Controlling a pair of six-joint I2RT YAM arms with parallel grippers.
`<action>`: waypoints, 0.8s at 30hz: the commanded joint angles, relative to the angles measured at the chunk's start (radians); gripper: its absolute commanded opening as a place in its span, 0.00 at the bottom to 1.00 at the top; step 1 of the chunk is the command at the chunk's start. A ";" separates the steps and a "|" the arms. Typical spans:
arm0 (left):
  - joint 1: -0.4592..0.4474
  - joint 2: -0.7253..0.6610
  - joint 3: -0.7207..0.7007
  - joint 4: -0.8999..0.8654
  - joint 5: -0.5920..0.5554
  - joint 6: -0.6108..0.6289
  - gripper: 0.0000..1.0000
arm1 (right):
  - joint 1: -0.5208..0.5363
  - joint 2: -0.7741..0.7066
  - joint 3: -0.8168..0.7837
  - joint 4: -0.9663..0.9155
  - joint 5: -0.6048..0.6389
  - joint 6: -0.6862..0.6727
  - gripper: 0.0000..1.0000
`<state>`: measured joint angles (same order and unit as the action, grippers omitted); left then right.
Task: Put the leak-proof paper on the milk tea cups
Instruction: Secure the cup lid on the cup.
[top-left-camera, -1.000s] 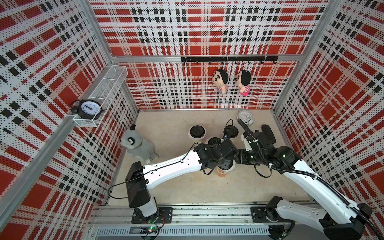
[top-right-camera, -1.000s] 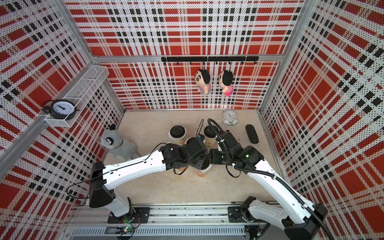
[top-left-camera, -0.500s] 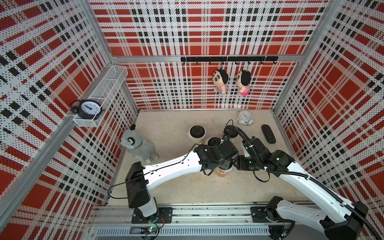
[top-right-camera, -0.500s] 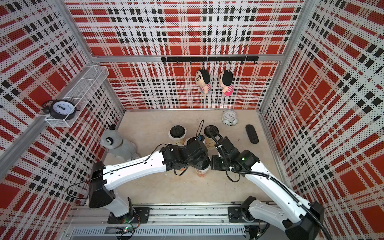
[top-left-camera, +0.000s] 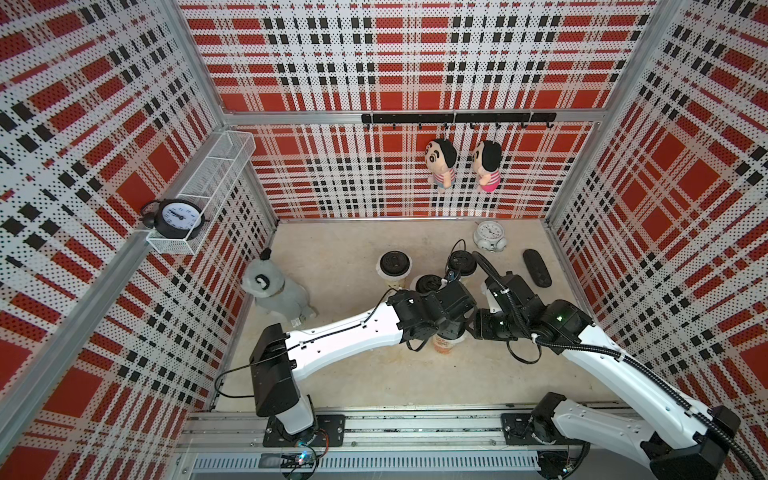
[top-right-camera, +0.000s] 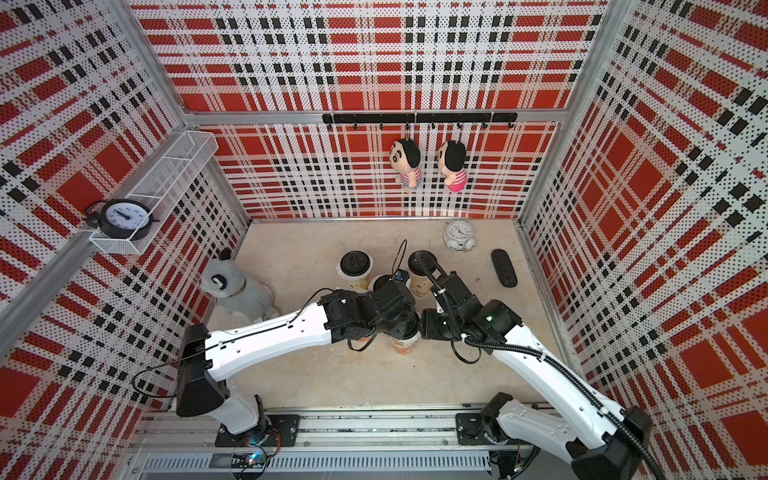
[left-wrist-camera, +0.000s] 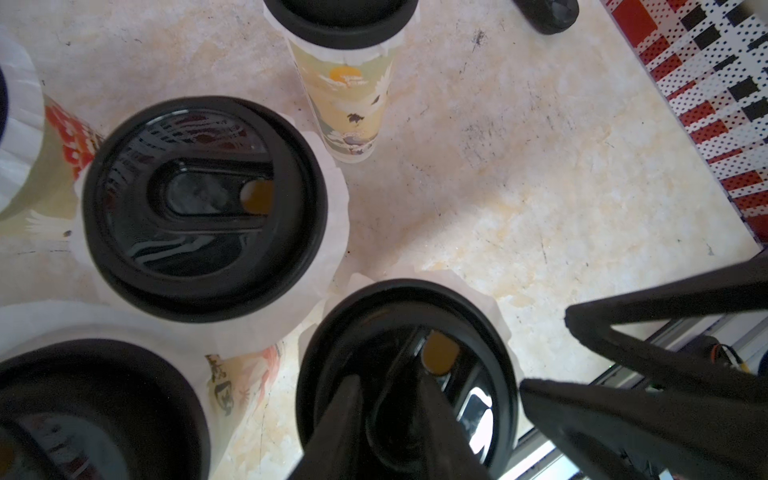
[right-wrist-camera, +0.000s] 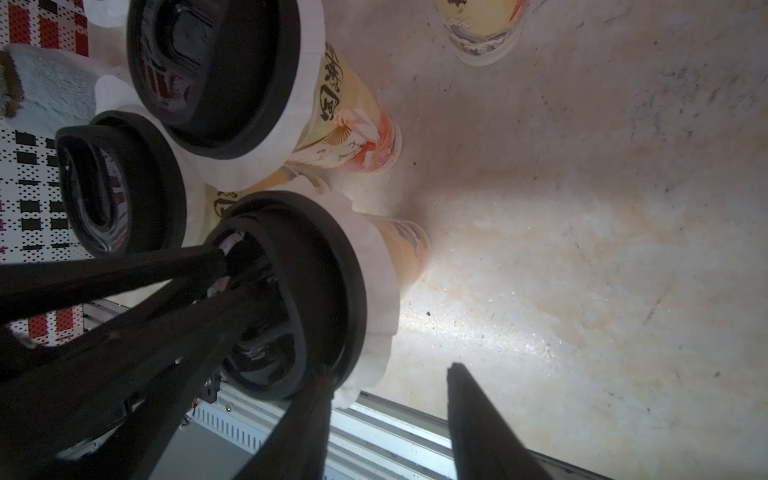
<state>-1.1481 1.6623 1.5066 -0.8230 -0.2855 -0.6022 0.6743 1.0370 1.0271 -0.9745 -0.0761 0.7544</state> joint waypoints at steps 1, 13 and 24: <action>-0.013 0.050 -0.061 -0.085 0.078 -0.016 0.28 | 0.010 -0.007 0.019 0.017 -0.012 0.012 0.48; -0.013 0.045 -0.071 -0.074 0.088 -0.020 0.28 | 0.011 0.041 -0.075 0.075 -0.030 0.028 0.48; -0.012 0.044 -0.071 -0.068 0.100 -0.014 0.28 | 0.011 0.029 -0.180 0.060 -0.014 0.067 0.48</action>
<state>-1.1511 1.6554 1.4929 -0.8078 -0.2840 -0.6029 0.6739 1.0264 0.9154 -0.8440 -0.0952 0.8143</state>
